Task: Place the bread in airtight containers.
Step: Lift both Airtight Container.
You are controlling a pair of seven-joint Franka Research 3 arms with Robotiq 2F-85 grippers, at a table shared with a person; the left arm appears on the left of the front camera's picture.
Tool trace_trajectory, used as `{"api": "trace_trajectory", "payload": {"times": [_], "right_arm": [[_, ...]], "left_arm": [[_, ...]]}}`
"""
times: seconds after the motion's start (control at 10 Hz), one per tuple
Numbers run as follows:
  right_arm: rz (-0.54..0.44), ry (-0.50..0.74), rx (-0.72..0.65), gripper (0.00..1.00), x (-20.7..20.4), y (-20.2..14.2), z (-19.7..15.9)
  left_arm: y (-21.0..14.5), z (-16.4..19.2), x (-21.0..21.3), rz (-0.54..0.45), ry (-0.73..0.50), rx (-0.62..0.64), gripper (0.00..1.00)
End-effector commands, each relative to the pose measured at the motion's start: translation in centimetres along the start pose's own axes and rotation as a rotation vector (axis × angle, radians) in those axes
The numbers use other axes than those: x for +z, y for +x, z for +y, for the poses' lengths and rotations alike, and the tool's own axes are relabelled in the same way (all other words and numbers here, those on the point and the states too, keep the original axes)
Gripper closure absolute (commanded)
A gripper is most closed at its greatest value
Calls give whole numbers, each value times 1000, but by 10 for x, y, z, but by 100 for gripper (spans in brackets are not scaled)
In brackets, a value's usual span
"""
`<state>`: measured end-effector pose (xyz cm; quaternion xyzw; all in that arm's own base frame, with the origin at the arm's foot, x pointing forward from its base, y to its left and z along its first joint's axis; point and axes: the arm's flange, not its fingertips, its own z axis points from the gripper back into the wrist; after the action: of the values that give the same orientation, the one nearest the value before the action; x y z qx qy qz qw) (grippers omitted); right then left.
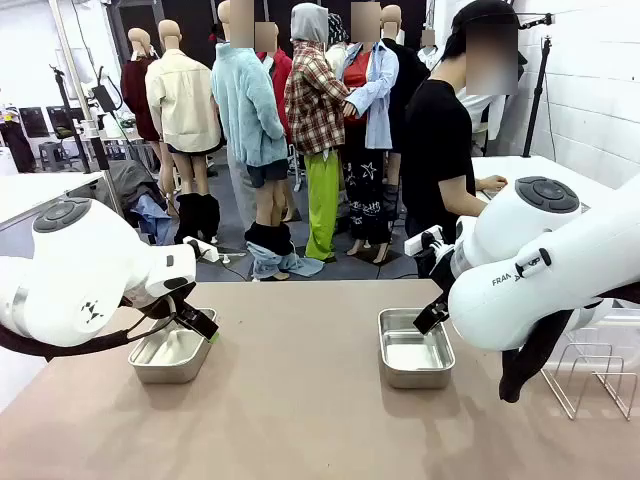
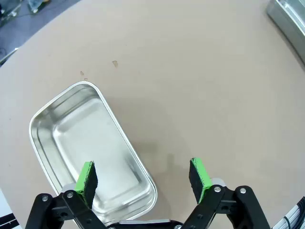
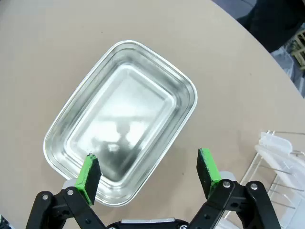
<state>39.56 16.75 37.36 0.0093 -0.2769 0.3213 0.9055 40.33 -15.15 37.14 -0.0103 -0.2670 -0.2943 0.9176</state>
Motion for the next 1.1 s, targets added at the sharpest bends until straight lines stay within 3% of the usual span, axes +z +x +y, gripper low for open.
{"api": "trace_trajectory", "payload": {"times": [0.0, 1.0], "right_arm": [[0, 0, 0, 0, 0, 0, 0], [0, 0, 1, 0, 0, 0, 0]], "left_arm": [[0, 0, 0, 0, 0, 0, 0], [0, -1, 0, 0, -1, -2, 0]]}}
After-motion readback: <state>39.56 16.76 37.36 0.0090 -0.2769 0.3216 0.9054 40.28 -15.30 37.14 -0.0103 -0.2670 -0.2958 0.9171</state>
